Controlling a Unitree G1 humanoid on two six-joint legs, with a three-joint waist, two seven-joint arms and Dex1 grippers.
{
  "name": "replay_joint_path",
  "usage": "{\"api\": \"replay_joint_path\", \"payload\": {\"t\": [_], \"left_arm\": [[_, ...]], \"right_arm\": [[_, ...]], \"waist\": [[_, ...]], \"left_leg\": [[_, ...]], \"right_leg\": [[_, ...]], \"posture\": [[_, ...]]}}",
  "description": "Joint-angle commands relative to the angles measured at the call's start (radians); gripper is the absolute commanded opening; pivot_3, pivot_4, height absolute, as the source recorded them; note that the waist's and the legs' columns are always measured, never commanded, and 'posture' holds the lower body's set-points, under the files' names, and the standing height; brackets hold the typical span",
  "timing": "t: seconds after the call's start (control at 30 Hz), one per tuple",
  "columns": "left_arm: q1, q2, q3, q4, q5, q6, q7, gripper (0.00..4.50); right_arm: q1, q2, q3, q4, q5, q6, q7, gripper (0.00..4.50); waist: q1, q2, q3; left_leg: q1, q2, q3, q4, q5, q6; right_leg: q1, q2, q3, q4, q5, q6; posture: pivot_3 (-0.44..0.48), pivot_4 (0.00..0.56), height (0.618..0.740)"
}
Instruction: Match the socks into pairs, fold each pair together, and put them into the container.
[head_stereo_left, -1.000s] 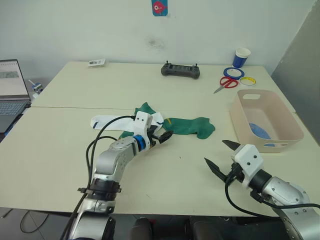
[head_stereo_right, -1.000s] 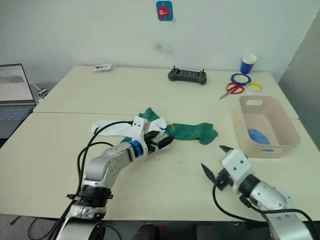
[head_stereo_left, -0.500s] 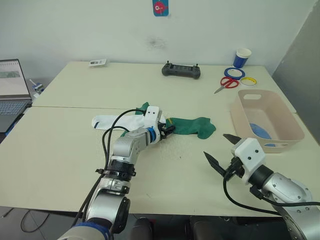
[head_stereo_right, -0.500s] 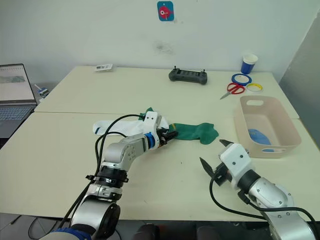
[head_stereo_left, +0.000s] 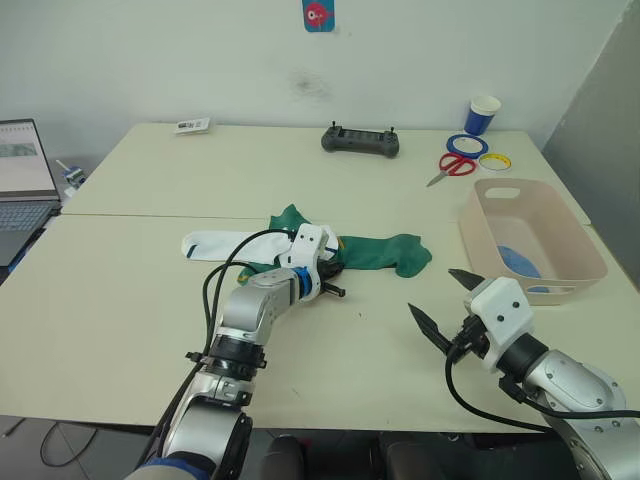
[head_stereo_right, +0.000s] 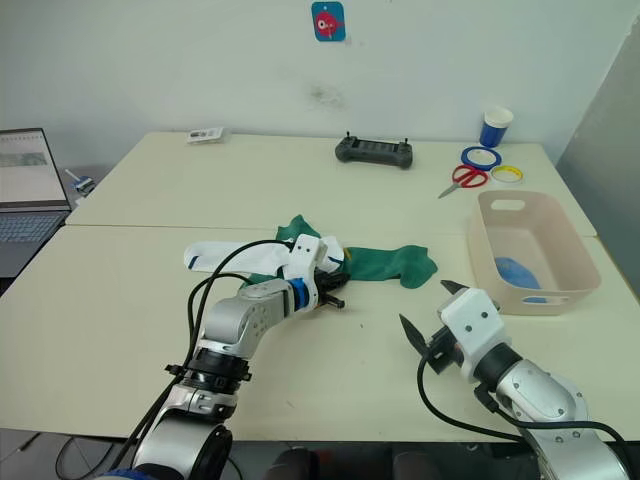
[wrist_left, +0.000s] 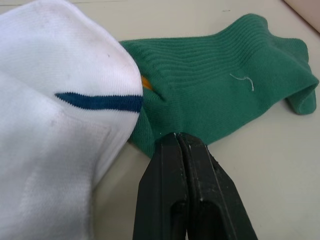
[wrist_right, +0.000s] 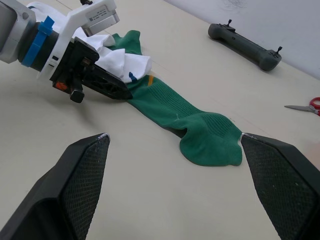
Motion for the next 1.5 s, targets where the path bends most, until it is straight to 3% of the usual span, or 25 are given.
{"api": "replay_joint_path", "payload": {"t": [0.03, 0.2, 0.3, 0.57, 0.67, 0.73, 0.9, 1.07, 1.3, 1.5], "left_arm": [[-0.001, 0.012, 0.036, -0.007, 0.047, -0.116, 0.06, 0.03], [-0.002, 0.026, 0.063, 0.005, 0.044, -0.196, 0.038, 0.03], [0.018, 0.041, 0.055, -0.04, 0.013, -0.164, -0.015, 0.59], [0.069, 0.038, 0.01, -0.183, -0.014, -0.06, -0.052, 3.07], [0.104, 0.078, -0.015, -0.22, 0.009, -0.124, -0.094, 4.06], [0.131, 0.144, -0.033, -0.248, 0.026, -0.234, -0.18, 4.42], [0.151, 0.295, 0.005, -0.297, -0.09, -0.322, -0.449, 4.42], [0.091, 0.49, 0.029, -0.346, -0.24, -0.265, -0.762, 4.42], [0.007, 0.692, 0.065, -0.47, -0.428, -0.023, -0.91, 4.42], [0.039, 0.707, 0.065, -0.506, -0.409, -0.041, -0.869, 4.42]], "right_arm": [[-0.012, -0.001, -0.002, -0.036, 0.008, -0.014, -0.003, 4.5], [-0.021, -0.005, 0.001, -0.025, 0.01, -0.018, 0.006, 4.5], [-0.026, -0.006, 0.002, -0.023, 0.011, -0.018, 0.009, 4.5], [-0.039, -0.003, 0.012, 0.0, 0.002, -0.014, 0.006, 4.5], [-0.061, 0.027, 0.034, 0.039, -0.02, 0.023, -0.042, 4.5], [-0.105, 0.094, 0.046, 0.099, -0.029, 0.061, -0.108, 4.5], [-0.277, 0.306, 0.0, 0.304, -0.013, 0.133, -0.249, 4.5], [-0.405, 0.347, -0.044, 0.538, -0.057, 0.07, -0.309, 4.5], [-0.483, 0.394, -0.086, 0.777, -0.065, -0.048, -0.364, 4.5], [-0.54, 0.425, -0.083, 0.96, -0.054, -0.112, -0.336, 4.5]], "waist": [[0.002, 0.0, 0.0], [0.003, 0.0, 0.0], [0.003, 0.0, 0.0], [0.002, 0.0, 0.0], [-0.001, 0.0, 0.0], [-0.006, -0.001, 0.0], [-0.009, 0.0, 0.001], [0.0, 0.0, 0.001], [-0.008, 0.001, 0.001], [-0.026, 0.001, 0.002]], "left_leg": [[0.0, 0.0, 0.0, 0.0, 0.0, 0.0], [-0.001, 0.0, 0.0, 0.0, 0.0, 0.0], [-0.001, 0.0, 0.0, 0.0, 0.0, 0.0], [-0.001, 0.0, 0.0, 0.0, 0.0, 0.0], [-0.001, 0.0, 0.0, 0.0, 0.0, 0.0], [0.0, 0.001, 0.0, -0.001, 0.0, 0.0], [0.001, 0.003, 0.0, -0.002, 0.0, 0.0], [-0.002, 0.001, 0.001, -0.002, 0.0, 0.0], [-0.017, 0.002, 0.001, -0.002, 0.0, 0.0], [-0.016, 0.003, 0.001, -0.002, 0.0, 0.0]], "right_leg": [[0.0, 0.0, 0.0, 0.0, 0.0, 0.0], [0.0, 0.0, 0.0, -0.001, 0.0, 0.0], [0.0, 0.0, 0.0, -0.001, 0.0, 0.0], [0.0, 0.0, 0.0, -0.001, 0.0, 0.0], [0.0, 0.0, 0.0, -0.001, 0.0, 0.0], [-0.001, 0.001, 0.001, -0.001, 0.0, 0.0], [-0.001, 0.002, 0.0, 0.001, 0.0, -0.001], [-0.002, 0.0, 0.0, -0.002, 0.0, -0.002], [-0.018, 0.001, 0.001, 0.001, 0.0, -0.002], [-0.018, 0.003, 0.001, 0.002, 0.0, -0.003]], "posture": [[0.0, 0.15, 0.74], [0.0, 0.15, 0.74], [0.0, 0.15, 0.74], [0.0, 0.15, 0.74], [0.0, 0.15, 0.74], [0.0, 0.15, 0.74], [0.0, 0.15, 0.74], [0.0, 0.15, 0.74], [0.0, 0.15, 0.74], [0.0, 0.15, 0.74]]}}
